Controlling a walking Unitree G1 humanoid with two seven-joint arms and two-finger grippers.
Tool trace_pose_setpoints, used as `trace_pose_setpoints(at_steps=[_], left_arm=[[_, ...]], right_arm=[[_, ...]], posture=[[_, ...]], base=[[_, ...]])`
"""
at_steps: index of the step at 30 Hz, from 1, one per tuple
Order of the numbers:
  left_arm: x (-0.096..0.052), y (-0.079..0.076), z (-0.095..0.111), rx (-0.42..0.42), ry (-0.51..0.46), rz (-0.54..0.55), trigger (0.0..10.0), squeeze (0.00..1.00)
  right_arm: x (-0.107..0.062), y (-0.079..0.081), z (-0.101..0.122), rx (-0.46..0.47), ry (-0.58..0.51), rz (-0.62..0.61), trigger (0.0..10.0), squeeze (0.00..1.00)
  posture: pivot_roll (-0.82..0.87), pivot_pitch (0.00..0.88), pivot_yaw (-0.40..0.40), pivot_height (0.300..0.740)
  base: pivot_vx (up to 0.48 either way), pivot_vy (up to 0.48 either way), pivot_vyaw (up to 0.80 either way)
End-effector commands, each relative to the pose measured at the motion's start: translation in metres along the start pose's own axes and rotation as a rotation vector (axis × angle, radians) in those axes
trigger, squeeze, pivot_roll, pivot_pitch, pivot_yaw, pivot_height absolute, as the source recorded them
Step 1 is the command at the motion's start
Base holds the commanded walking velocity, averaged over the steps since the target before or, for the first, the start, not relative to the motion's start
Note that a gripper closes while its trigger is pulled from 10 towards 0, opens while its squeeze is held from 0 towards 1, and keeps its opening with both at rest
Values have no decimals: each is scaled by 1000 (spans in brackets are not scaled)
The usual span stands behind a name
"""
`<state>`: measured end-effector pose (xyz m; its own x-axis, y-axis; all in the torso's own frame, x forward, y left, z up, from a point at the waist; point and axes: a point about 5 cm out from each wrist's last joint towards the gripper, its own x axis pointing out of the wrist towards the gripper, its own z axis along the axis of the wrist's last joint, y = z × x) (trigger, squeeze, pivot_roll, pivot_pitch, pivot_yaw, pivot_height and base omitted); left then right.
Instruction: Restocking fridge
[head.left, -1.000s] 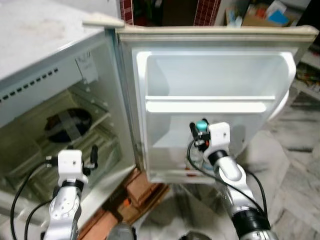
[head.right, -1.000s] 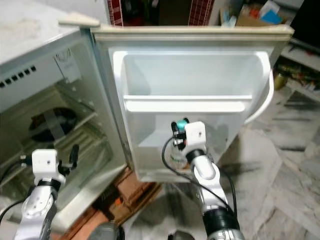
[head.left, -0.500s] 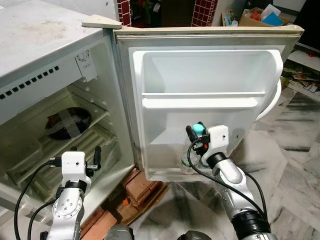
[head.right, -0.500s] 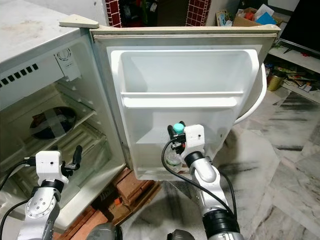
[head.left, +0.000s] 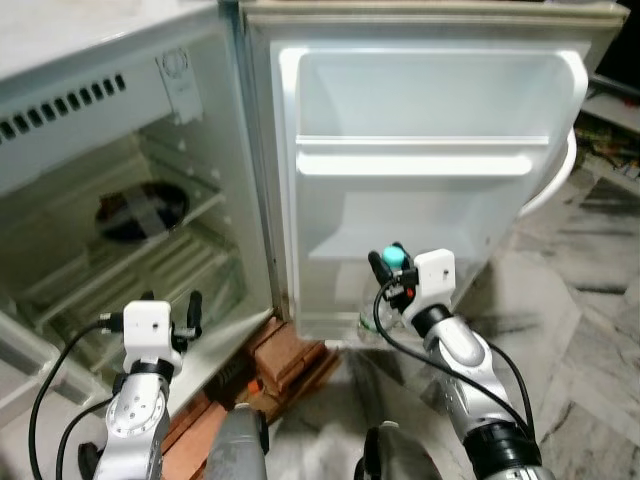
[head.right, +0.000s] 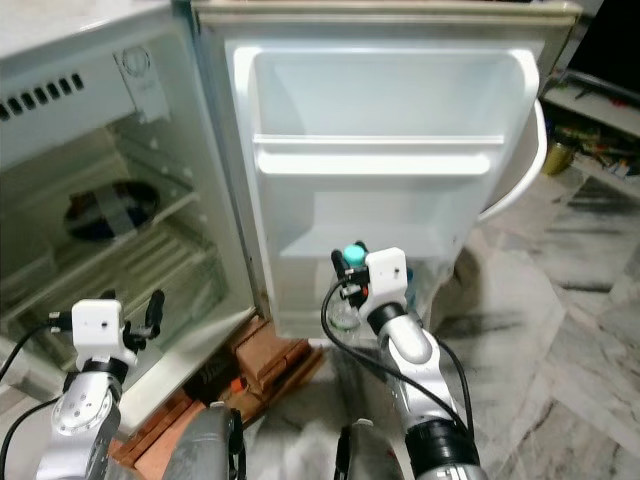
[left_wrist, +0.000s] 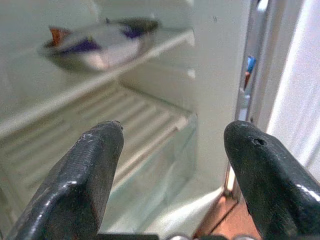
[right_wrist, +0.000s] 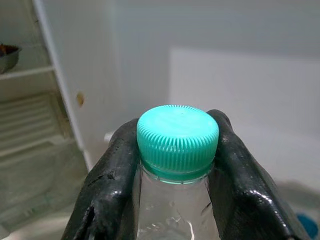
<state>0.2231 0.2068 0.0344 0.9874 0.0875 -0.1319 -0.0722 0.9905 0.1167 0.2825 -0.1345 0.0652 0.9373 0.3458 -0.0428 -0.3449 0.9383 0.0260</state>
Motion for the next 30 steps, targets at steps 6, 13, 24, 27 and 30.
trace_pose_setpoints(at_steps=[6, 13, 24, 27, 30], left_arm=[[1, 0, 0, 22, 6, -9, 10000, 0], [4, 2, 3, 24, -9, -8, 10000, 0], [4, 2, 4, 24, -18, -10, 10000, 0], [4, 2, 4, 25, -19, -15, 10000, 0], [5, 1, 4, 24, -20, -16, 10000, 0]], right_arm=[[2, -3, 8, -16, -37, -13, 10000, 0], [9, -4, 15, -27, -63, -8, 10000, 0], [14, -1, 24, -63, -111, 14, 10000, 0], [16, 0, 25, -71, -120, 14, 10000, 0], [16, 0, 25, -73, -121, 16, 10000, 0]], posture=[[82, 45, 6, 642], [80, 50, 10, 642], [84, 48, 10, 642], [83, 48, 11, 642], [82, 49, 11, 642]], base=[[0, 0, 0], [0, 0, 0], [149, 0, 0], [317, 0, 0], [322, 0, 0]])
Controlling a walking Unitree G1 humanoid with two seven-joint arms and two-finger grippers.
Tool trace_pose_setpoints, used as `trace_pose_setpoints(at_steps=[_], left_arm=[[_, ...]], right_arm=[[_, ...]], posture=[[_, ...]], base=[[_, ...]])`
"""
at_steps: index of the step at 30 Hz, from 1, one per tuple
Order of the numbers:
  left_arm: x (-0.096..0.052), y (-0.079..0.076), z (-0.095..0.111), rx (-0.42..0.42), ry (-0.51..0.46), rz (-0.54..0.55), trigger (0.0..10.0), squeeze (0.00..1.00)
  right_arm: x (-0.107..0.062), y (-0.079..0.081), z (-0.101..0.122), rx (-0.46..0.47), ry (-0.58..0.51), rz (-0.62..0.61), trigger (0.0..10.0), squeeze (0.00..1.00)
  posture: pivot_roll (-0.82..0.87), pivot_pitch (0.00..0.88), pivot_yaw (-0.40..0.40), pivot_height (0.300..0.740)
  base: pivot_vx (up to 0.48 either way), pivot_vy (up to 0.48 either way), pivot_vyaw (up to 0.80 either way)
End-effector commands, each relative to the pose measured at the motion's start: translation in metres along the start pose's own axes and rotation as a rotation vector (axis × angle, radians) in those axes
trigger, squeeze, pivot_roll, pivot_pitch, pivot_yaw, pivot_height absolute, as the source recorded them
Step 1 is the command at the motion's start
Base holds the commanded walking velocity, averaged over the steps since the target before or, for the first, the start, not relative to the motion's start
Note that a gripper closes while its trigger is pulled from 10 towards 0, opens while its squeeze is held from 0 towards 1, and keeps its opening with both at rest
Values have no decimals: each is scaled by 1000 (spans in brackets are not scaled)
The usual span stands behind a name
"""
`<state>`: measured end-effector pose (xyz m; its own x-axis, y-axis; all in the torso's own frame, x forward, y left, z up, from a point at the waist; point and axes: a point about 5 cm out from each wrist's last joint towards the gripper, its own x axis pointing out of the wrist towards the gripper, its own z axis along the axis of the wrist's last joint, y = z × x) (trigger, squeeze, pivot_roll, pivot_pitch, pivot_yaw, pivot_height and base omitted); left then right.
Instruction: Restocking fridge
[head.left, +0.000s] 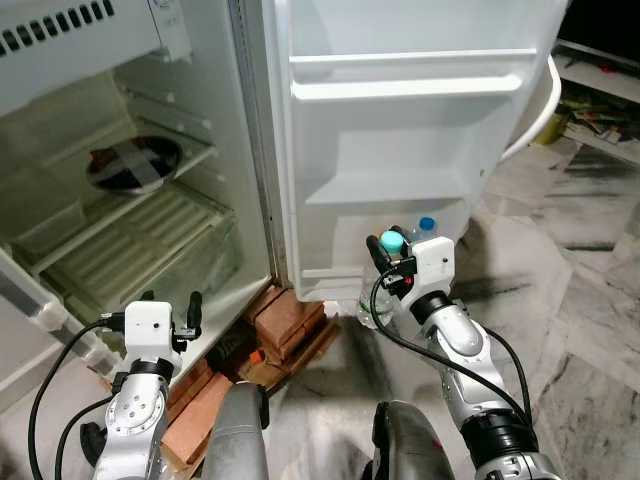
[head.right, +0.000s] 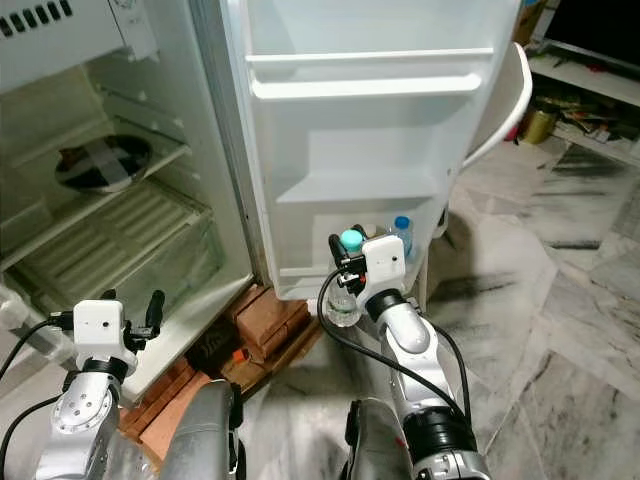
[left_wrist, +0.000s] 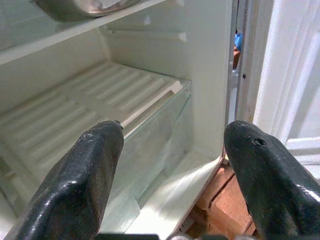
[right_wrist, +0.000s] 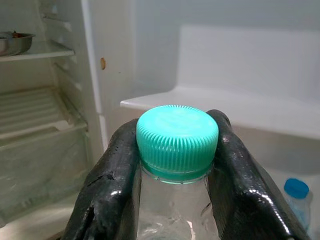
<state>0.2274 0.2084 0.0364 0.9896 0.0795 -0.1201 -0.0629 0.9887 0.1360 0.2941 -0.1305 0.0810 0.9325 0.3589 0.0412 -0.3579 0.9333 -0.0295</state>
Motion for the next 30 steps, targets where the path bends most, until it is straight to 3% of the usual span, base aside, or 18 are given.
trace_pose_setpoints(at_steps=[1, 17, 30], left_arm=[[1, 0, 1, 3, -7, -10, 10000, 0], [0, -1, 1, -2, -2, -14, 10000, 0], [1, -1, 0, -6, 3, -12, 10000, 0]], right_arm=[[5, 0, 8, -19, -38, 2, 10000, 0], [2, 6, 3, -26, -21, 46, 10000, 0], [0, 10, 0, -35, -13, 72, 10000, 0]], posture=[[82, 49, 11, 642], [84, 55, 9, 642], [86, 56, 8, 642]], base=[[322, 0, 0], [311, 0, 0], [198, 373, 0]])
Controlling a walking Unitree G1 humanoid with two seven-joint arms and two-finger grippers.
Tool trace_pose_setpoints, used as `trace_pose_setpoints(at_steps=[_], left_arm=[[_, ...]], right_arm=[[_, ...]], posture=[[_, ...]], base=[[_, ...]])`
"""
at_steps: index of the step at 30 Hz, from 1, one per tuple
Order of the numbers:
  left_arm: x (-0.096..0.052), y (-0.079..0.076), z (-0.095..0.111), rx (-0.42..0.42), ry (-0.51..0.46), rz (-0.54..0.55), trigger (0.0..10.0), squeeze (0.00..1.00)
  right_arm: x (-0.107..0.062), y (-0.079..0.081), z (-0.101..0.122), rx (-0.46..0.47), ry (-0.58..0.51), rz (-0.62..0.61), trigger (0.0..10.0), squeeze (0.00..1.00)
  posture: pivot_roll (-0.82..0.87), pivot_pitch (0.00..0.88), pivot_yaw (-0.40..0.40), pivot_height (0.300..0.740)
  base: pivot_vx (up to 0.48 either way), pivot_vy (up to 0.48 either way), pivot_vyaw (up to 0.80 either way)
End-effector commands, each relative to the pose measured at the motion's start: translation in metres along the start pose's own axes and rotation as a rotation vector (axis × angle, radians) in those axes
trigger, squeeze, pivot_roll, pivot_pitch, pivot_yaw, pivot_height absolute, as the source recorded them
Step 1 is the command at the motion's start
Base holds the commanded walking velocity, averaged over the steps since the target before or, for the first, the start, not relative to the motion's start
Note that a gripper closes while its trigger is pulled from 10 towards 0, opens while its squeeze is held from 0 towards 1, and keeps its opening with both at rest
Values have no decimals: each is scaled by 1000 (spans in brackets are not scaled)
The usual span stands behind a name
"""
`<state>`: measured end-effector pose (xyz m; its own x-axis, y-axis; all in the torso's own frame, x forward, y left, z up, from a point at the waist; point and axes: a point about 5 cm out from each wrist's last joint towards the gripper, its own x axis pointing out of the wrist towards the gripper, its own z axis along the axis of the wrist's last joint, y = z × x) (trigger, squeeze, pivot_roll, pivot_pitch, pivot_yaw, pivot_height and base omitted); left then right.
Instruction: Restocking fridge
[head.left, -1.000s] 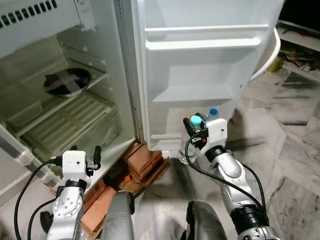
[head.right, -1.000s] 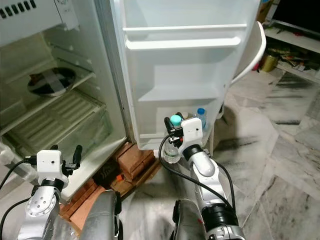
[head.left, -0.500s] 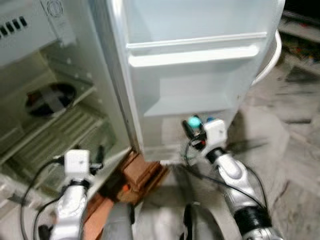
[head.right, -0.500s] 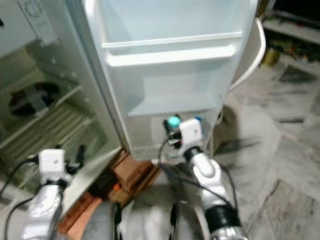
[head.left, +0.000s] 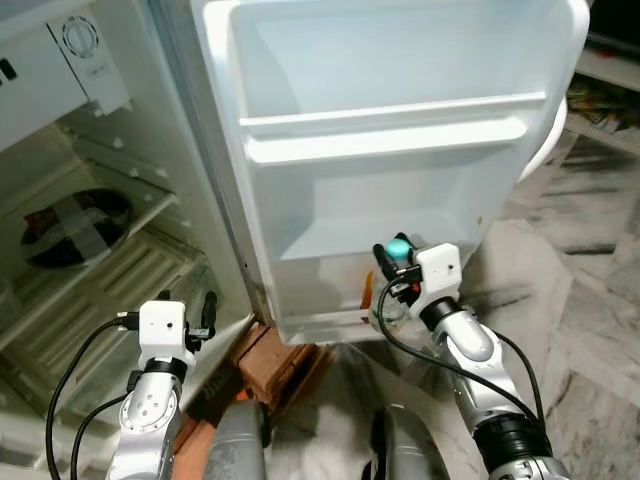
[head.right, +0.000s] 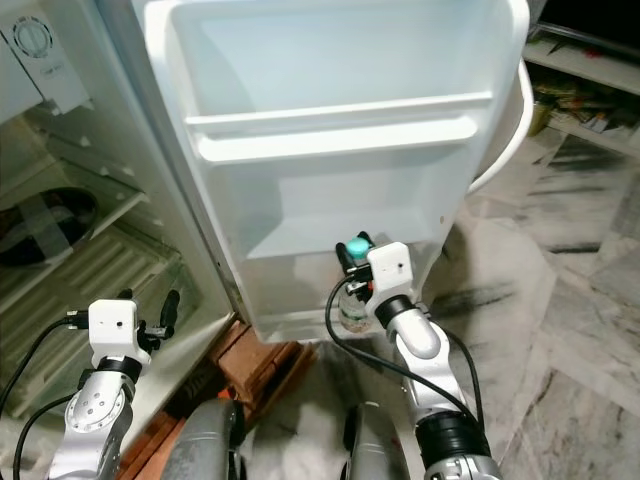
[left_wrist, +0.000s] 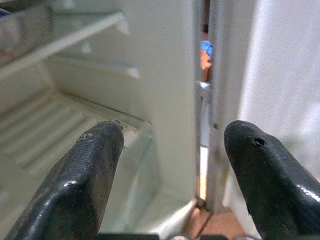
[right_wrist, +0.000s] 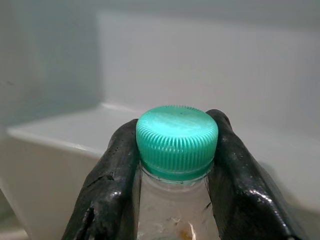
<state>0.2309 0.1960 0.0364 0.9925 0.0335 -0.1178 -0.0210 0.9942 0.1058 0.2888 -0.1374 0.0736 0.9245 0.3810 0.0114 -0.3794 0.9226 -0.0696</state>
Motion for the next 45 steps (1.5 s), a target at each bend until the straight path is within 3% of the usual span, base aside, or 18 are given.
trace_pose_setpoints(at_steps=[1, 6, 17, 28, 45], left_arm=[[-2, 11, -2, 19, 11, 32, 10000, 0], [-2, 11, -2, 18, 13, 31, 10000, 0], [-1, 9, -1, 26, 5, 27, 10000, 0], [-2, 7, 1, 39, -13, 15, 10000, 0], [-3, 8, 1, 26, -10, 27, 10000, 0]], right_arm=[[8, 14, 8, 4, -42, 46, 10000, 0], [8, 13, 8, 0, -41, 46, 10000, 0], [9, 10, 8, -14, -42, 29, 10000, 0], [12, -2, 10, -58, -44, -35, 10000, 0], [14, 2, 11, -61, -57, -24, 10000, 0]], posture=[[86, 56, 8, 642], [86, 55, 8, 642], [88, 56, 5, 642], [88, 57, 4, 642], [94, 70, 4, 642]], base=[[240, 416, 0], [145, 401, 0], [0, 0, 0], [0, -51, 0], [0, -99, 0]])
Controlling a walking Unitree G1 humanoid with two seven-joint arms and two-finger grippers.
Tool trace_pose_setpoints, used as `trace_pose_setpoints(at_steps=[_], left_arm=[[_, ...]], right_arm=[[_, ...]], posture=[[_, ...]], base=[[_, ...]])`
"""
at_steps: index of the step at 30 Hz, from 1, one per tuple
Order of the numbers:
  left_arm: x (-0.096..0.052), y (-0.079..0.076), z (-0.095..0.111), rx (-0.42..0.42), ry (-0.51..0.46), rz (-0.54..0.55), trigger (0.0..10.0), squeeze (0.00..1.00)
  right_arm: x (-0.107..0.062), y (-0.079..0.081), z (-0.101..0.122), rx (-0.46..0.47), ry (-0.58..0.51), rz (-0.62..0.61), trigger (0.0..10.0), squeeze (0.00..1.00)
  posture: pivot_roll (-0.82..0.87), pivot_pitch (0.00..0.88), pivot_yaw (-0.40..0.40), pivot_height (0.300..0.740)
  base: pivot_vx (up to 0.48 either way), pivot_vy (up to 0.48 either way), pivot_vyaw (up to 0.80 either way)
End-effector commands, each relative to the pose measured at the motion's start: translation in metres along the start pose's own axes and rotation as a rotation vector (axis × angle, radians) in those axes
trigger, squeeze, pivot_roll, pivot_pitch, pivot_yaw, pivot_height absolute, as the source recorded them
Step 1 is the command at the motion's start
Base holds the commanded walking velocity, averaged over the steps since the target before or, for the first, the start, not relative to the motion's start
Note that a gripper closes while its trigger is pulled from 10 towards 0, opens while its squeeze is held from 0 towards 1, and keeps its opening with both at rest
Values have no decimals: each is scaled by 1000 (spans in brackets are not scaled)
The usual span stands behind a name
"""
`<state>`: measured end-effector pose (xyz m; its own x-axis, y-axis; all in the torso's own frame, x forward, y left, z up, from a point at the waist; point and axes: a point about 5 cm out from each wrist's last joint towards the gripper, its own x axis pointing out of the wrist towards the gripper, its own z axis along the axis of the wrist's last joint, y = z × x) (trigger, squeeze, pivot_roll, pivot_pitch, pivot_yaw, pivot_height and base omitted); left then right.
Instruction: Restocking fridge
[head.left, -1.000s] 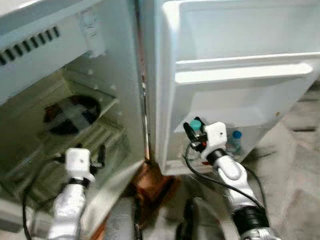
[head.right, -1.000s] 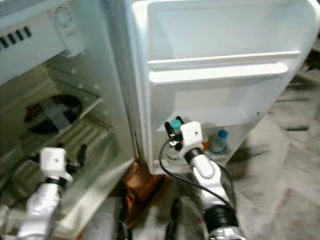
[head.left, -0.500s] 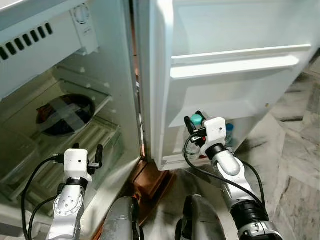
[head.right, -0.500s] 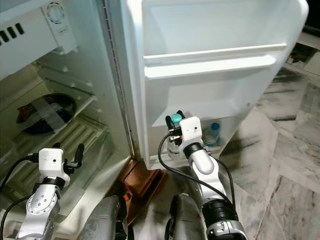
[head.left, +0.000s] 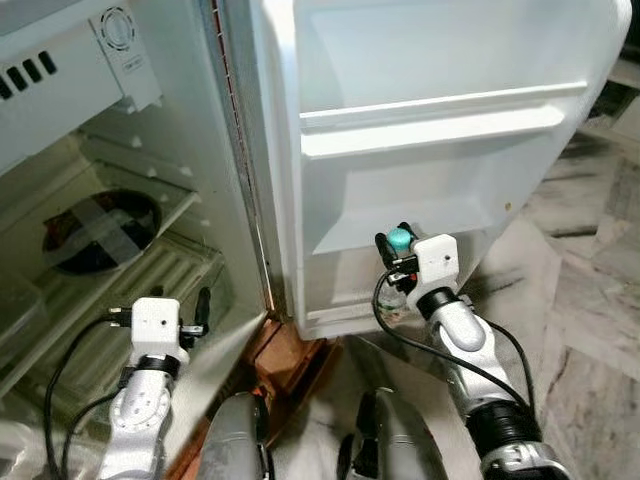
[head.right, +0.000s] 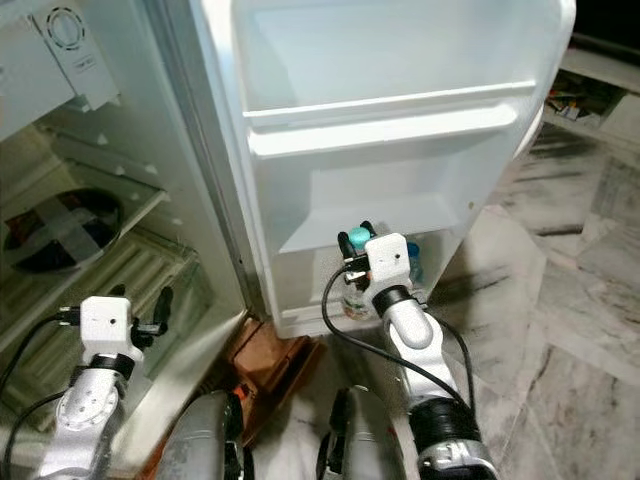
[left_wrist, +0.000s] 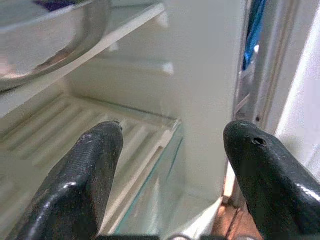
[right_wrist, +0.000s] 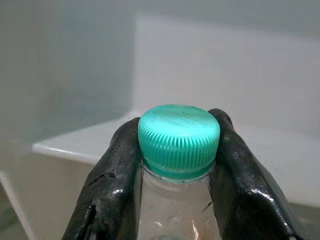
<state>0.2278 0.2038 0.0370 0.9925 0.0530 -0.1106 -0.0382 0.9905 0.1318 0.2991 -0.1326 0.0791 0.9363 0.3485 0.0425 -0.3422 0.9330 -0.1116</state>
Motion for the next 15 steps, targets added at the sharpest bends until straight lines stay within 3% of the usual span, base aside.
trace_pose_setpoints(at_steps=[1, 7, 15], left_arm=[[-1, 1, 1, 3, -5, 9, 10000, 0], [-2, 1, 2, 18, -11, 12, 10000, 0], [-2, 1, 1, 16, -5, 19, 10000, 0]], right_arm=[[3, 3, 6, -17, -31, 21, 10000, 0], [5, 5, 7, -21, -37, 34, 10000, 0], [4, 6, 6, -22, -37, 38, 10000, 0]], posture=[[94, 70, 4, 642], [98, 74, 1, 642], [96, 76, 1, 642]], base=[[0, 0, 0], [0, 0, 0], [0, -362, 0]])
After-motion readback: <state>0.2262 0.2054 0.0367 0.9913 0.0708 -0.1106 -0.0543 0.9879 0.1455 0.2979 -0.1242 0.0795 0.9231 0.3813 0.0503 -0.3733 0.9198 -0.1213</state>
